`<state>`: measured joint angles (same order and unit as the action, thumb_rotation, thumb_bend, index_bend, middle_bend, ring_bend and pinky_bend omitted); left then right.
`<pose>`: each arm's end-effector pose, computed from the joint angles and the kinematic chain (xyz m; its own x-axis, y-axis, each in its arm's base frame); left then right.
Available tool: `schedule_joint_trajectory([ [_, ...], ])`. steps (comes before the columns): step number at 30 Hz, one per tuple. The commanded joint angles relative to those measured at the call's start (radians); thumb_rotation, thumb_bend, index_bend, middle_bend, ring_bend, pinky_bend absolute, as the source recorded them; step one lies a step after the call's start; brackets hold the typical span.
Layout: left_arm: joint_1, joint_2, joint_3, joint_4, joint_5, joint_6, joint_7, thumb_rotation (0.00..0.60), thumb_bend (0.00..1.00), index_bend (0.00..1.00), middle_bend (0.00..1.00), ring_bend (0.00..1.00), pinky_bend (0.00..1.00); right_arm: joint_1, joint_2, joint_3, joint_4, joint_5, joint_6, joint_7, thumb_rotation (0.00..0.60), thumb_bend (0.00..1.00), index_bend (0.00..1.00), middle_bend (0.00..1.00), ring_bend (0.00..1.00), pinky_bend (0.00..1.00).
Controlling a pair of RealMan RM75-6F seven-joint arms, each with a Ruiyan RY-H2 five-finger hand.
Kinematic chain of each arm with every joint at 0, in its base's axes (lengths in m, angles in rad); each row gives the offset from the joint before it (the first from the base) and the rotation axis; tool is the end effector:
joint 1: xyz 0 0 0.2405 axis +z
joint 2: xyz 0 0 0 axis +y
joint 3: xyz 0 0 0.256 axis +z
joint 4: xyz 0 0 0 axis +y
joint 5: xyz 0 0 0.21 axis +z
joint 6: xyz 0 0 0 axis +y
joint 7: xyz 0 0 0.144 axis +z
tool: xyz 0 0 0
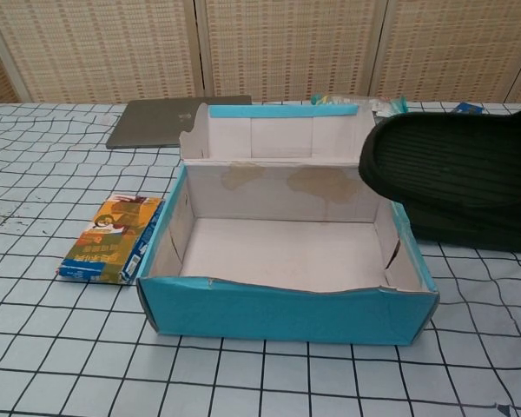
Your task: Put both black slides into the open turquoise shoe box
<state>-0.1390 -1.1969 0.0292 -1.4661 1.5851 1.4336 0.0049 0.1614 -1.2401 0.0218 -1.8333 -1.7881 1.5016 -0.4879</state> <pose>-0.3216 0.1822 0.1254 0.4791 0.0999 0.8720 0.8744 -0.1407 -0.4643 -0.1990 -0.1790 0.1050 0.5126 0.1469 0.8460 -0.7746 -0.3460 0.5294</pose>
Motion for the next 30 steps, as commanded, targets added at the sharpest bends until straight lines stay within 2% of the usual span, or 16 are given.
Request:
schedule_joint_trajectory([
  [1,-0.001,-0.001,-0.001,0.000,-0.003,-0.003,-0.004,0.600,0.47,0.31,0.27,0.27,0.43,0.079,-0.031,0.029,-0.050,-0.028,-0.095,-0.001,0.600,0.00,0.64,0.64,0.58,0.59],
  [3,-0.001,-0.001,-0.001,0.002,-0.002,-0.002,-0.001,0.600,0.47,0.31,0.27,0.27,0.43,0.121,-0.055,0.048,-0.065,0.007,-0.164,0.013,0.600,0.00,0.65,0.64,0.58,0.59],
  [7,0.000,0.000,-0.001,0.002,-0.003,-0.002,-0.005,0.600,0.47,0.31,0.27,0.27,0.43,0.223,-0.104,0.104,-0.074,0.158,-0.349,0.030,0.600,0.00,0.65,0.64,0.58,0.59],
  [11,0.000,0.000,-0.001,0.002,-0.002,-0.001,-0.006,0.600,0.47,0.31,0.27,0.27,0.43,0.245,-0.119,0.116,-0.064,0.190,-0.382,0.037,0.600,0.00,0.65,0.64,0.58,0.59],
  [14,0.000,0.001,-0.001,0.002,-0.002,0.000,-0.009,0.600,0.47,0.31,0.27,0.27,0.43,0.328,-0.201,0.144,0.023,0.263,-0.497,0.107,0.600,0.00,0.65,0.64,0.58,0.59],
  [17,-0.001,0.001,-0.001,0.005,0.000,0.000,-0.006,0.600,0.47,0.31,0.27,0.27,0.43,0.371,-0.259,0.150,0.111,0.263,-0.524,0.179,0.600,0.00,0.65,0.64,0.58,0.59],
  [22,-0.001,0.002,-0.002,0.003,-0.001,0.000,-0.012,0.600,0.47,0.31,0.27,0.27,0.43,0.395,-0.312,0.127,0.210,0.250,-0.521,0.250,0.600,0.00,0.65,0.64,0.58,0.59],
  [30,-0.001,0.001,0.001,0.005,0.004,0.000,-0.007,0.600,0.47,0.31,0.27,0.27,0.43,0.405,-0.338,0.096,0.315,0.257,-0.513,0.327,0.600,0.00,0.65,0.65,0.58,0.59],
])
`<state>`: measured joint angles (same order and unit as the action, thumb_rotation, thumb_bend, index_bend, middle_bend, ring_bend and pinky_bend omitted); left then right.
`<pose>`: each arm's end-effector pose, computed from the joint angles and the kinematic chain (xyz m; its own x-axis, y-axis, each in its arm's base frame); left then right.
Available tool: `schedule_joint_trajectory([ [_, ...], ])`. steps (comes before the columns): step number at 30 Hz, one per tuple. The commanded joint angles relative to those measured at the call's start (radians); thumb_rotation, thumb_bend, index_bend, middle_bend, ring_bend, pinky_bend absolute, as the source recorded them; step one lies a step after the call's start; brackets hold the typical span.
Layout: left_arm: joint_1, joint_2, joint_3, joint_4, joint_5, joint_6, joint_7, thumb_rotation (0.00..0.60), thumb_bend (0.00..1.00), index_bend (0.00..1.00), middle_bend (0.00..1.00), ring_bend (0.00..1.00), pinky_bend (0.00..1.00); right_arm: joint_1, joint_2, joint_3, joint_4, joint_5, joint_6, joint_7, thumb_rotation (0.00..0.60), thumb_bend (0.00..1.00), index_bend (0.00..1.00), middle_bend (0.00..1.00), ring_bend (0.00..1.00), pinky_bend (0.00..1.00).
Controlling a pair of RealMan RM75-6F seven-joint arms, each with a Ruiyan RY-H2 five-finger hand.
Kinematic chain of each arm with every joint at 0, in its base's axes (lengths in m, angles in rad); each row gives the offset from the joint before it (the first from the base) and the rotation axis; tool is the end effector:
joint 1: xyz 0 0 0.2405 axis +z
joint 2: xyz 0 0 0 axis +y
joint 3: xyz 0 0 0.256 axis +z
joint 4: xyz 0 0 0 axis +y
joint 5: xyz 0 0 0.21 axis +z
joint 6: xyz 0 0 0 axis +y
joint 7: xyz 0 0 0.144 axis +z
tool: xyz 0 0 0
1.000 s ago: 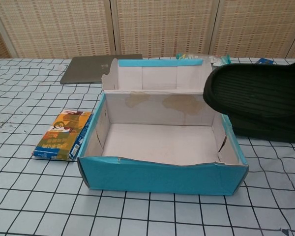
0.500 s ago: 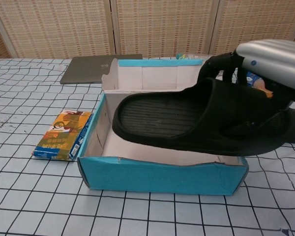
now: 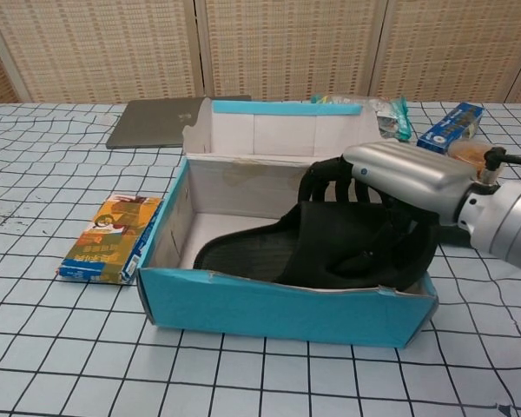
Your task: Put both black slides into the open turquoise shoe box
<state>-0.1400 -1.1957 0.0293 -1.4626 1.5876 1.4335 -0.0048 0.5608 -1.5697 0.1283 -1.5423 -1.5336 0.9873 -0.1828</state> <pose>-0.3220 0.1826 0.1260 0.4751 0.1004 0.8742 0.8764 -0.1429 -0.4599 -0.1448 -0.2753 -0.0306 0.3910 -0.2732 0.8789 -0.8099 -0.5559 0.1875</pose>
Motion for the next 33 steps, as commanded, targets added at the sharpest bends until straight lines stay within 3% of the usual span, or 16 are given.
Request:
schedule_joint_trajectory([
  [1,0.000,-0.002,0.001,0.003,0.002,0.000,0.007,0.600,0.47,0.31,0.27,0.27,0.43,0.008,-0.012,-0.014,0.039,0.001,0.003,0.039,0.600,0.00,0.65,0.65,0.58,0.59],
  [9,-0.002,-0.005,0.001,0.005,-0.006,-0.009,0.011,0.600,0.47,0.31,0.27,0.27,0.43,0.037,-0.062,-0.016,0.127,-0.026,0.031,0.139,0.600,0.00,0.65,0.65,0.58,0.59],
  [16,-0.004,-0.006,0.000,0.009,-0.012,-0.017,0.010,0.600,0.47,0.31,0.27,0.27,0.43,0.069,-0.099,-0.005,0.143,-0.024,0.033,0.144,0.600,0.00,0.65,0.65,0.59,0.59],
  [23,-0.002,-0.004,-0.002,0.008,-0.012,-0.010,0.006,0.600,0.47,0.31,0.27,0.27,0.43,0.075,-0.113,-0.038,0.173,0.003,-0.006,0.210,0.600,0.00,0.64,0.65,0.58,0.59],
  [25,-0.002,-0.004,-0.003,0.005,-0.012,-0.010,0.002,0.600,0.47,0.31,0.27,0.27,0.43,0.086,-0.092,-0.053,0.161,0.023,-0.059,0.245,0.600,0.00,0.58,0.61,0.50,0.53],
  [27,-0.002,-0.003,-0.002,0.006,-0.010,-0.009,0.002,0.600,0.47,0.31,0.27,0.27,0.43,0.100,-0.064,-0.060,0.136,0.042,-0.109,0.277,0.600,0.00,0.48,0.48,0.29,0.38],
  [29,-0.003,-0.003,-0.001,0.009,-0.010,-0.011,0.006,0.600,0.47,0.31,0.27,0.27,0.43,0.112,-0.042,-0.057,0.114,0.051,-0.133,0.309,0.600,0.00,0.39,0.37,0.15,0.27],
  [33,-0.004,-0.004,-0.002,0.008,-0.017,-0.019,0.003,0.600,0.47,0.31,0.27,0.27,0.43,0.117,-0.014,-0.057,0.090,0.041,-0.127,0.348,0.600,0.00,0.27,0.25,0.02,0.12],
])
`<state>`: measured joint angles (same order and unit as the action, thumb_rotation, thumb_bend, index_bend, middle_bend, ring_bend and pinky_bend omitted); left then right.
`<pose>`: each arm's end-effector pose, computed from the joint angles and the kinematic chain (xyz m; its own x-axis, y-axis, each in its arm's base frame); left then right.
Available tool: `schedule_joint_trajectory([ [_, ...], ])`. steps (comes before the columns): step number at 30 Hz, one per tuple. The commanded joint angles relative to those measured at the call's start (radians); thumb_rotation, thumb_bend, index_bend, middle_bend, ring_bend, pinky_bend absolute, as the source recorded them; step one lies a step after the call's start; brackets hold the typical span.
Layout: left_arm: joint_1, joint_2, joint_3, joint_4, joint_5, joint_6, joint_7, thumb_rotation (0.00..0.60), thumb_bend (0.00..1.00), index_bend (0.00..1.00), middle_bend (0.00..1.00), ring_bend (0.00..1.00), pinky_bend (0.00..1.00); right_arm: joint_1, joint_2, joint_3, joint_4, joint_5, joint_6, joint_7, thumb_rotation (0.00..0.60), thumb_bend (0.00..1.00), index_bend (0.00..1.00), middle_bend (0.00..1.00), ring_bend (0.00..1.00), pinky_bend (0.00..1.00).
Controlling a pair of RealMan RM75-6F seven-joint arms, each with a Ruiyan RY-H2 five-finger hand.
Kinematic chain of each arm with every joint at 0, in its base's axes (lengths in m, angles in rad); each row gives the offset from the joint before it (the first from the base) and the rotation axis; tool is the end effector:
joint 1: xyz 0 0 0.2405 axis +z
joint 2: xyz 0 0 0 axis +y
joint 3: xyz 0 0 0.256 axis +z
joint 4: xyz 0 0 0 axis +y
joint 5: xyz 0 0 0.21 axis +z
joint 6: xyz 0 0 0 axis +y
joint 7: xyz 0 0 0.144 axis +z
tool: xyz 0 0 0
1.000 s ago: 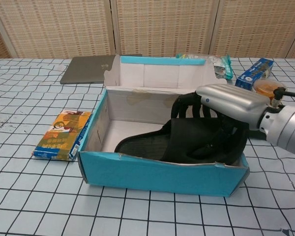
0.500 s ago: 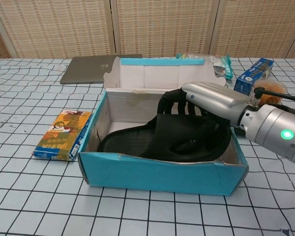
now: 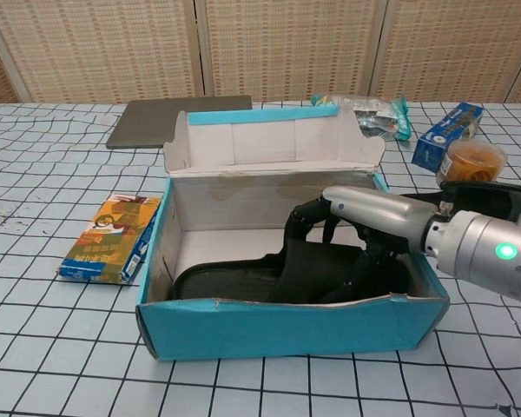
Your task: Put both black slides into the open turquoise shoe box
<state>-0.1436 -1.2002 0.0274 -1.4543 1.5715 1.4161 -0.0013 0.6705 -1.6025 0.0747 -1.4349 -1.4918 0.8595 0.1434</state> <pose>-0.3256 0.1844 0.1244 0.4809 0.1133 0.8694 0.8747 -0.1302 -0.4669 -0.1509 -0.2866 -0.0601 0.2657 -0.5215 0.8109 -0.8788 -0.4768 -0.0187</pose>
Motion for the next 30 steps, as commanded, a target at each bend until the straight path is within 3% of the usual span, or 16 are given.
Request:
schedule_joint_trajectory([
  [1,-0.001,0.000,0.001,0.000,0.000,-0.002,0.002,0.600,0.47,0.31,0.27,0.27,0.43,0.007,0.025,-0.004,-0.022,-0.006,0.008,0.027,0.600,0.00,0.24,0.22,0.01,0.10],
  [12,-0.001,-0.003,0.002,-0.001,0.002,-0.003,0.007,0.600,0.47,0.31,0.27,0.27,0.43,0.010,0.087,-0.005,-0.069,-0.022,0.039,0.111,0.600,0.00,0.05,0.08,0.00,0.00],
  [21,-0.002,-0.003,0.002,0.000,0.005,0.000,0.005,0.600,0.47,0.31,0.27,0.27,0.43,0.008,0.149,-0.012,-0.129,-0.048,0.071,0.209,0.600,0.00,0.03,0.07,0.00,0.00],
  [25,0.000,-0.002,0.002,0.000,0.004,0.003,0.003,0.600,0.47,0.31,0.27,0.27,0.43,-0.016,0.217,-0.012,-0.202,-0.046,0.111,0.237,0.600,0.00,0.03,0.07,0.00,0.00],
  [30,0.001,0.000,0.002,-0.001,0.009,0.008,0.006,0.600,0.47,0.31,0.28,0.27,0.43,-0.052,0.323,-0.019,-0.241,-0.008,0.139,0.146,0.600,0.00,0.02,0.07,0.00,0.00],
])
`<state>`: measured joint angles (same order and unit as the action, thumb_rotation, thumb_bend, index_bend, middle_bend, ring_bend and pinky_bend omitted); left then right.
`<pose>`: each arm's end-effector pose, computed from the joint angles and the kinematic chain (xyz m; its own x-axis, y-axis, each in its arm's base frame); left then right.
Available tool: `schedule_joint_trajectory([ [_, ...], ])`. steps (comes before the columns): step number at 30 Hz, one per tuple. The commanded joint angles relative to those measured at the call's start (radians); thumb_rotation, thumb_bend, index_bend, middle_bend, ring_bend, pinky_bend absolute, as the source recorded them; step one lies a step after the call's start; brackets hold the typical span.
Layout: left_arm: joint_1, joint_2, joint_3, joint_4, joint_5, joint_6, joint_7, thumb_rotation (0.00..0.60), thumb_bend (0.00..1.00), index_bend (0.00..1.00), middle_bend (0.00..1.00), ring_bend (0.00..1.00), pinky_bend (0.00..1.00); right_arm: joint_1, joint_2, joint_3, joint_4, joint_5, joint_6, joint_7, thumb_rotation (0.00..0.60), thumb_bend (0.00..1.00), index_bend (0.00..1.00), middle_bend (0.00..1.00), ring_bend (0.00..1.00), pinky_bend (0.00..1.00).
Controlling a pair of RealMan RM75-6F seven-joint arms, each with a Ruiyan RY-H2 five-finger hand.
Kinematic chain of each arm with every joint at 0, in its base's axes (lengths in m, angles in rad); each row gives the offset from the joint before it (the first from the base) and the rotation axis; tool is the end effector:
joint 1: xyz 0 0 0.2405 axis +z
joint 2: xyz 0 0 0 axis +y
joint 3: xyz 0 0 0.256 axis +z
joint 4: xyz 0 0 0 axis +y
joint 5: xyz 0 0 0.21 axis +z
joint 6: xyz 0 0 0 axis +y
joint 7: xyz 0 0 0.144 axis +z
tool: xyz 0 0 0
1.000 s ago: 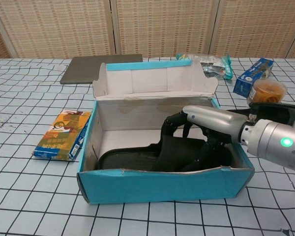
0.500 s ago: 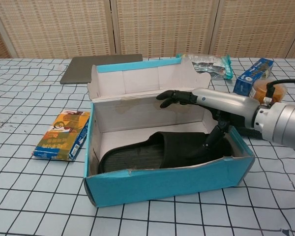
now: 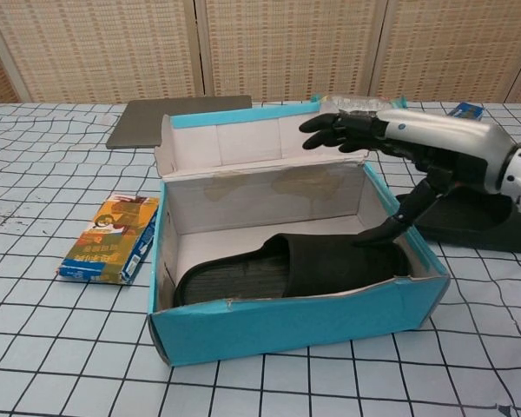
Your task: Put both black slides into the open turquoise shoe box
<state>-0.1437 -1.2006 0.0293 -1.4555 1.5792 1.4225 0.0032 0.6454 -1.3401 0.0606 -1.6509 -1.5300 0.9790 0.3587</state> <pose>-0.3240 0.1839 0.1242 0.4842 0.1082 0.8682 0.8722 -0.1387 -0.4691 -0.1541 -0.2872 0.0203 0.0823 -0.5158 0.8527 -0.8971 -0.4110 -0.1620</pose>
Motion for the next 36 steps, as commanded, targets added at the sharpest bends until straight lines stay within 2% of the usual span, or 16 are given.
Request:
schedule_joint_trajectory([
  [1,0.001,-0.001,0.000,-0.001,-0.001,0.000,0.001,0.600,0.47,0.31,0.28,0.27,0.43,-0.038,0.080,-0.007,-0.021,0.054,0.023,-0.124,0.600,0.00,0.02,0.07,0.00,0.00],
  [4,-0.001,-0.002,0.000,-0.002,-0.003,-0.005,0.004,0.600,0.47,0.31,0.27,0.27,0.43,-0.071,0.102,-0.015,0.017,0.103,0.049,-0.245,0.600,0.00,0.00,0.07,0.00,0.00],
  [8,-0.002,-0.006,0.000,0.000,-0.011,-0.015,0.017,0.600,0.47,0.31,0.28,0.27,0.43,-0.107,0.105,-0.022,0.089,0.144,0.073,-0.301,0.600,0.00,0.00,0.07,0.00,0.00],
  [14,-0.002,-0.008,0.001,-0.002,-0.014,-0.017,0.027,0.600,0.47,0.31,0.28,0.27,0.43,-0.118,0.054,-0.006,0.255,0.196,0.049,-0.287,0.600,0.00,0.00,0.07,0.00,0.00],
  [18,-0.003,-0.008,0.001,-0.002,-0.017,-0.021,0.025,0.600,0.47,0.31,0.28,0.27,0.43,-0.106,-0.002,0.012,0.373,0.234,-0.007,-0.244,0.600,0.00,0.01,0.07,0.00,0.00],
  [24,-0.003,-0.008,0.001,-0.002,-0.017,-0.023,0.023,0.600,0.47,0.31,0.28,0.27,0.43,-0.090,-0.074,0.011,0.495,0.226,-0.072,-0.171,0.600,0.00,0.03,0.07,0.00,0.00],
  [30,-0.003,-0.007,0.001,-0.002,-0.017,-0.024,0.019,0.600,0.47,0.31,0.28,0.27,0.43,-0.088,-0.101,-0.006,0.522,0.201,-0.100,-0.153,0.600,0.00,0.04,0.07,0.00,0.00],
  [36,-0.002,-0.006,0.002,-0.003,-0.015,-0.020,0.017,0.600,0.47,0.31,0.28,0.27,0.43,-0.097,-0.089,-0.016,0.487,0.177,-0.088,-0.156,0.600,0.00,0.04,0.07,0.00,0.00],
])
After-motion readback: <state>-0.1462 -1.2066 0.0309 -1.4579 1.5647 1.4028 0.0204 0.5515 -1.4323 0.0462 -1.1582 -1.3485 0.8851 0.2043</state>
